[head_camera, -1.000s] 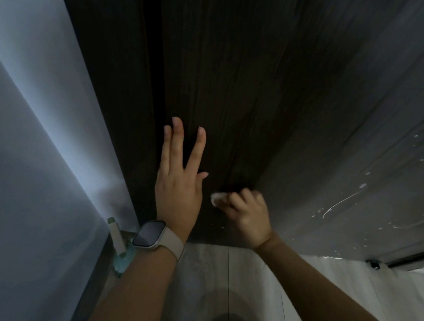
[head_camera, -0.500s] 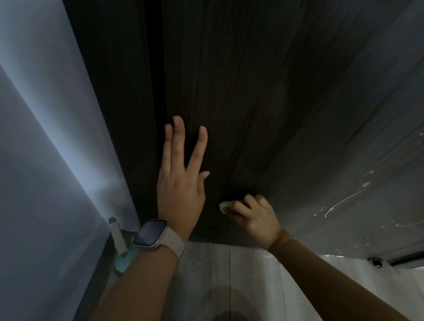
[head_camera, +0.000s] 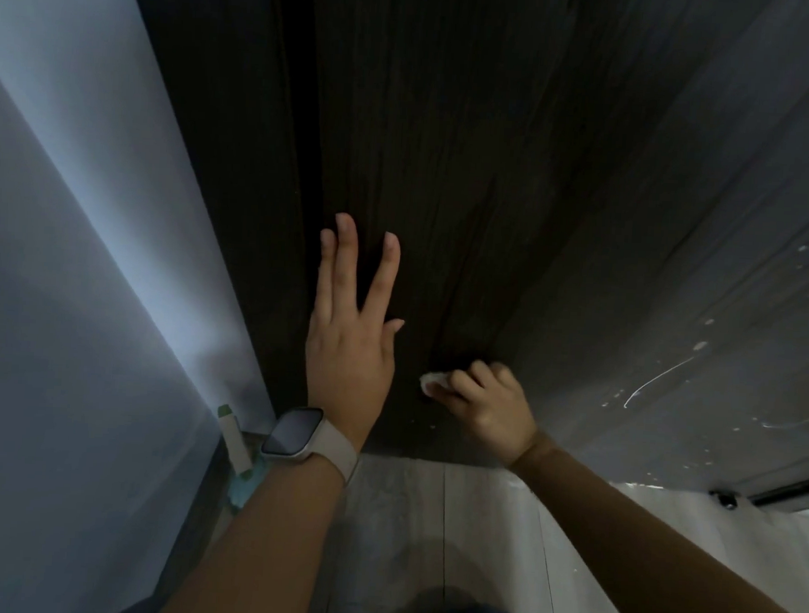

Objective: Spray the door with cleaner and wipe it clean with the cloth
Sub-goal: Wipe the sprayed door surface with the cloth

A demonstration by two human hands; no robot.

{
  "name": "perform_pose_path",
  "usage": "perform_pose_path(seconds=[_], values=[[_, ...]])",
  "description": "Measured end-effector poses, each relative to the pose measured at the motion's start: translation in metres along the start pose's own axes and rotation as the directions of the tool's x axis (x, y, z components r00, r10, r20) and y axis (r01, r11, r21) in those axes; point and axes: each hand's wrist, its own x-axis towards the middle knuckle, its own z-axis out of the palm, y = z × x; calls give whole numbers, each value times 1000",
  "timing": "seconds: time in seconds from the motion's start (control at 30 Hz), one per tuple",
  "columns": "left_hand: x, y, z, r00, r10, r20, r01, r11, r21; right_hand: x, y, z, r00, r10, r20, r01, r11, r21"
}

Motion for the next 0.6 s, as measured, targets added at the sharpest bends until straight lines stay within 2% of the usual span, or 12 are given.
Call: perform_pose_path(seconds=[0.1, 0.17, 0.27, 0.37, 0.43, 0.47, 0.5, 0.57, 0.6], values=[[1, -2, 0, 1000, 23, 12, -23, 1000, -19, 1, 5, -17, 996, 92, -3, -91, 996, 13], [2, -6, -1, 999, 44, 31, -43, 998, -40, 16, 24, -46, 986, 156, -65, -154, 988, 27], [1, -8, -4, 997, 54, 50, -51, 997, -60, 49, 71, -105, 967, 154, -205, -154, 988, 16], [0, -6, -7, 997, 34, 71, -30, 998, -60, 82, 109, -154, 884, 277, -376, -288, 957, 28], [0, -3, -10, 996, 17, 86, -11, 998, -66, 85, 116, -152, 828, 351, -438, -360, 931, 66], [-1, -1, -11, 996, 6, 90, 1, 997, -74, 79, 113, -142, 835, 348, -427, -352, 933, 74], [-1, 1, -13, 996, -2, 94, 10, 997, -82, 67, 108, -128, 873, 318, -370, -315, 947, 71], [-1, 3, -16, 995, -2, 103, 11, 996, -89, 31, 91, -95, 976, 127, -177, -127, 992, 13], [-1, 4, -18, 994, 2, 113, 7, 996, -87, 15, 84, -85, 996, 16, -93, -20, 999, -37]])
